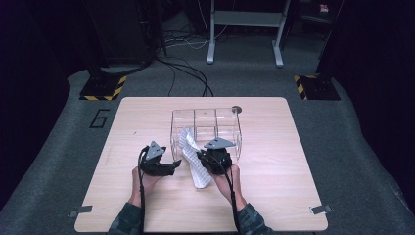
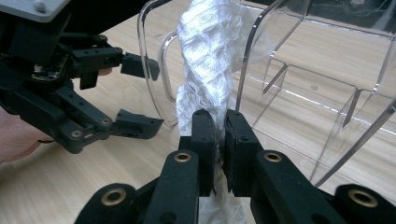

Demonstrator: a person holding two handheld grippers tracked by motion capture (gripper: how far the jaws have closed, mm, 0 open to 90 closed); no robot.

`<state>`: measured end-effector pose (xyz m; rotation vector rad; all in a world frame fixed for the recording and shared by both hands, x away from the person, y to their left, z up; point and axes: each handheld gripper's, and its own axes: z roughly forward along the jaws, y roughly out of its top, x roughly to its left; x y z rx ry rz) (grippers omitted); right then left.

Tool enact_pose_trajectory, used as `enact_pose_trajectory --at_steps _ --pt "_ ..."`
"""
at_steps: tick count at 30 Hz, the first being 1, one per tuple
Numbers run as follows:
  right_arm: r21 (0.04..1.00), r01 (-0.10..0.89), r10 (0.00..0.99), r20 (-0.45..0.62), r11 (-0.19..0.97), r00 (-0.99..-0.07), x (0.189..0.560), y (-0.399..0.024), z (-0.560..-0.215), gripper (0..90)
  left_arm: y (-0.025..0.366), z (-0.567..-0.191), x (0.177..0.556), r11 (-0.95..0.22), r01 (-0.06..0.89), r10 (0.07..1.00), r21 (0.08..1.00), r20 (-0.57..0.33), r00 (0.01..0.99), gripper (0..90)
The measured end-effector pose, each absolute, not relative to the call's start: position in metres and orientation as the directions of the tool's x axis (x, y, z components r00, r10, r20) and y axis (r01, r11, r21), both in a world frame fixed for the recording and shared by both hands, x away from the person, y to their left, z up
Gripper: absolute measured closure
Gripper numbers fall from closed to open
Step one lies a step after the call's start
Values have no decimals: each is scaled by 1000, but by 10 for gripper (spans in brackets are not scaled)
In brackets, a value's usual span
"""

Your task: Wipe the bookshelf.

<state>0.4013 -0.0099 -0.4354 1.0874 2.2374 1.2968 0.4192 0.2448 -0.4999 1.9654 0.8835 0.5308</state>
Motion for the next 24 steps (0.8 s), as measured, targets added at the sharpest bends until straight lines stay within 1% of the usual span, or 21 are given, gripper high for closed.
enact_pose_trajectory --at_steps 4,7,11,14,18,20,24 --pt "843 457 751 101 283 -652 400 -11 -436 837 251 -498 408 -343 371 767 863 29 641 123" --pt "843 453 741 101 291 -664 400 -9 -436 837 254 -496 397 -319 359 773 877 21 634 120" --pt "835 470 730 128 286 -671 401 -5 -437 837 250 -495 387 -328 344 759 880 29 651 116" --pt "835 462 718 124 297 -685 402 0 -438 836 239 -497 382 -337 321 733 885 32 679 111" --pt "831 470 694 150 297 -704 403 5 -438 836 222 -497 379 -343 306 706 888 29 708 94" --pt "833 468 685 157 296 -712 403 7 -437 836 215 -496 378 -356 282 701 891 54 712 84" --pt "837 468 678 170 284 -715 402 10 -435 837 205 -496 379 -333 281 690 900 30 723 37"
